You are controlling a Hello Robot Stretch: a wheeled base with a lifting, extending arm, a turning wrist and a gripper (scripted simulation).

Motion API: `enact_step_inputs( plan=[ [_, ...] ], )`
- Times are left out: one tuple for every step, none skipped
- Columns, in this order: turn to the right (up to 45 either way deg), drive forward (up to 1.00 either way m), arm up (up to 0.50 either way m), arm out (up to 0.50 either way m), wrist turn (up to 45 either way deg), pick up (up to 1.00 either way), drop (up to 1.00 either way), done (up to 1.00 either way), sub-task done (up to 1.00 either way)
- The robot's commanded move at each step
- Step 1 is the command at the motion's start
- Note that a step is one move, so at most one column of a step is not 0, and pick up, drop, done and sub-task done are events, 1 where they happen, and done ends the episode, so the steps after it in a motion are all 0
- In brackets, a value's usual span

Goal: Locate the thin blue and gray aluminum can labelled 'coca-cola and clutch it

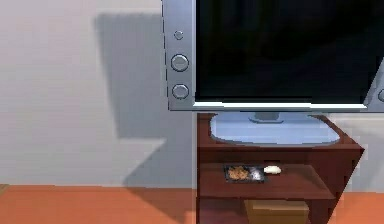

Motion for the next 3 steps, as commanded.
enact_step_inputs(
  plan=[
    [-45.0, 0.0, 0.0, 0.0, 0.0, 0.0, 0.0, 0.0, 0.0],
    [-27.0, 0.0, 0.0, 0.0, 0.0, 0.0, 0.0, 0.0, 0.0],
    [0.0, 0.75, 0.0, 0.0, 0.0, 0.0, 0.0, 0.0, 0.0]
  ],
)
